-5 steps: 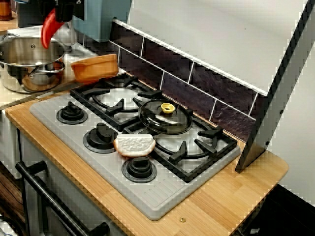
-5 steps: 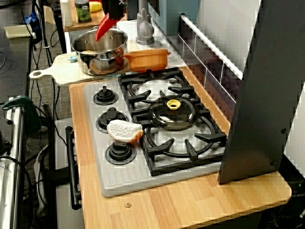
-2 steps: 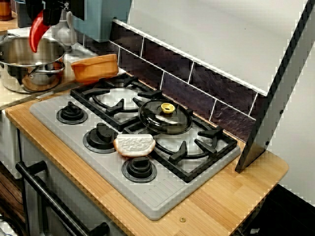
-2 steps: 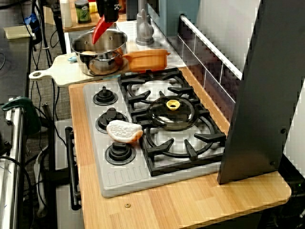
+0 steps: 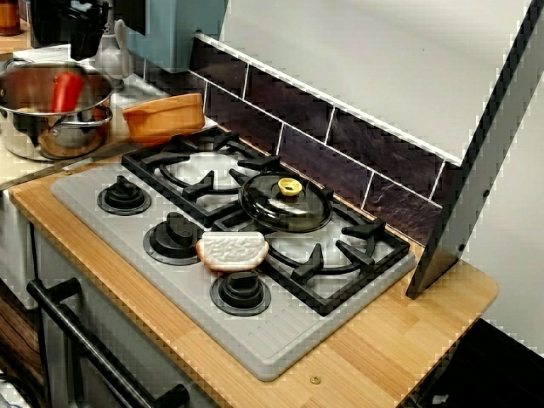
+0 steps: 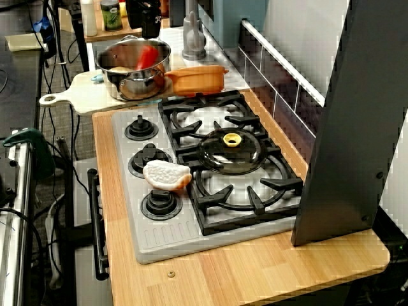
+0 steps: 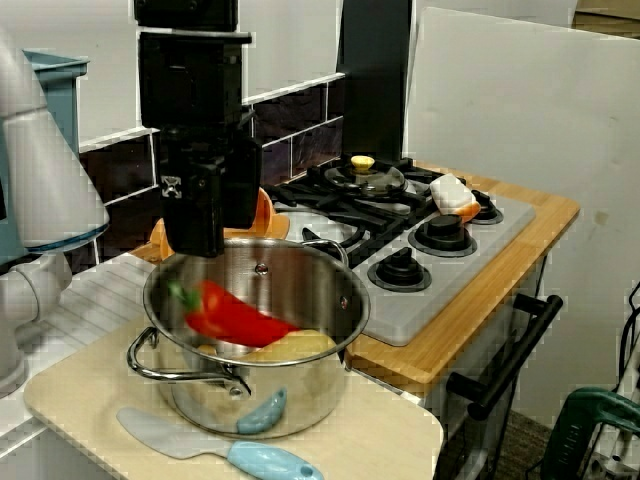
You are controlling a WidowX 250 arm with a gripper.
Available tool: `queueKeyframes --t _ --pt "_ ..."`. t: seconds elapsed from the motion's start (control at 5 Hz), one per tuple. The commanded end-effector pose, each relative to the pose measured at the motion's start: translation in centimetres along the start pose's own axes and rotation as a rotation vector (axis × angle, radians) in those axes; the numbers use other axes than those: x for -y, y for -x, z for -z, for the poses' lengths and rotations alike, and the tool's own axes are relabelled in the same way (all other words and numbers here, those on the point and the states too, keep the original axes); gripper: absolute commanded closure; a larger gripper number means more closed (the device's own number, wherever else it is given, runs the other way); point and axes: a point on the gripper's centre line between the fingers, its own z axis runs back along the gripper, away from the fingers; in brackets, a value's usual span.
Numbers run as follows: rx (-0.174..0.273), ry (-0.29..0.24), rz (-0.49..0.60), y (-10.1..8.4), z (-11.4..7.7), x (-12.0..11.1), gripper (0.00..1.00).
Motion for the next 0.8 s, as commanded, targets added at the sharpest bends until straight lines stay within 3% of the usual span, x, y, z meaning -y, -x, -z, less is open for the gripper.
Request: queueKeyframes --t 0.0,0.2,0.6 --pt "0.009 0.033 0.02 0.1 -2.2 0.7 0.0" --pt "0.013 0.089 0.029 0.3 -3.1 2.2 0.0" --pt "0.147 0.088 0.078 2.1 -5.3 7.0 0.0"
